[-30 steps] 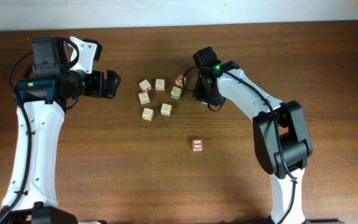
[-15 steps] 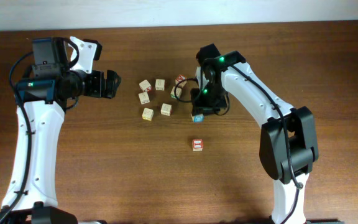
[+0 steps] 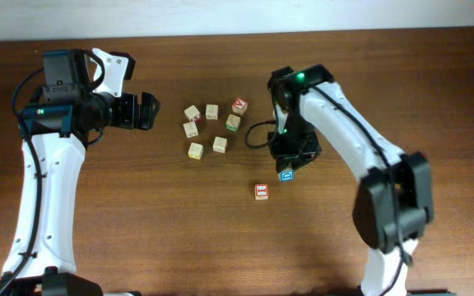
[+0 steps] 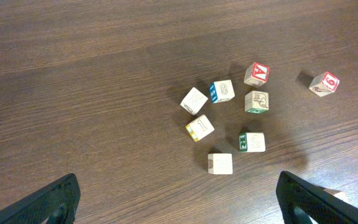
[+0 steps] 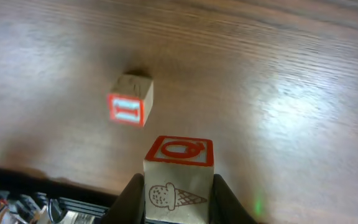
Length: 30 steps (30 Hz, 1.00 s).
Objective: Rotate 5 blocks
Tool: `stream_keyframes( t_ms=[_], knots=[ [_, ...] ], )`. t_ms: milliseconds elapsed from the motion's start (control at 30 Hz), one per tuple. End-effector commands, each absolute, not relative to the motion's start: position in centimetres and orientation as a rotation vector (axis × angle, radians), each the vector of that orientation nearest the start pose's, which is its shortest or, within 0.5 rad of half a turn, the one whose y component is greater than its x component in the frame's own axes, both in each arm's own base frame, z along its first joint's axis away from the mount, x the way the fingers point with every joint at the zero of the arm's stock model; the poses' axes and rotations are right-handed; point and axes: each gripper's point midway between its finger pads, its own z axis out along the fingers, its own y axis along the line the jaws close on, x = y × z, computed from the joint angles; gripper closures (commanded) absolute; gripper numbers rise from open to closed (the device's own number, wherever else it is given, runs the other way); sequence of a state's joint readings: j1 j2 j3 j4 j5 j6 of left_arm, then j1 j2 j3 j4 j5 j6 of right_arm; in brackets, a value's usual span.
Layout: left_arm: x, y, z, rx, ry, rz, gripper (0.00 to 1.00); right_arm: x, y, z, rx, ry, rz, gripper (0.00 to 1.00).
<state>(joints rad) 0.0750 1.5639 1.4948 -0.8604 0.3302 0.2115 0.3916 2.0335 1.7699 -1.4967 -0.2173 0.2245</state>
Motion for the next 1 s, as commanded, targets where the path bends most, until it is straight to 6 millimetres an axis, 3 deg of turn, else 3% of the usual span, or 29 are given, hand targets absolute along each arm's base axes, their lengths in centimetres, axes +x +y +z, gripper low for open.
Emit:
stream_keyframes(
  t_ms=[0,100,233,367,800,900,967],
  knots=[
    [41.5,-2.7,23.8,0.299,2.413,-0.304,0.01,29.9,17.0,15.5,-0.313,3.202,0.270,0.77],
    [41.5,-2.7,23.9,0.300,2.413,-0.303,0.01,29.7,16.5,14.2,-0.226,3.187,0.154,0.77],
    [41.5,-2.7,23.8,0.299,2.413,-0.304,0.01,29.1,16.6,7.3,-0.103,3.200,0.143,0.76],
    [41.5,-2.7,23.8,0.300,2.413,-0.304,0.01,28.4,16.7,2.6,-0.059,3.177,0.196,0.76],
    [41.5,-2.7,23.9,0.299,2.413,-0.304,0.01,28.4,17.6,2.4,-0.145,3.175,0.273,0.55],
    [41.5,-2.7,23.8,0.299,2.413,-0.304,0.01,29.6,17.3,4.4,-0.115,3.167,0.277,0.56],
    [41.5,-2.7,23.8,0.300,2.413,-0.304,0.01,32.1,17.8,7.9,-0.138,3.096,0.308,0.55]
  ],
)
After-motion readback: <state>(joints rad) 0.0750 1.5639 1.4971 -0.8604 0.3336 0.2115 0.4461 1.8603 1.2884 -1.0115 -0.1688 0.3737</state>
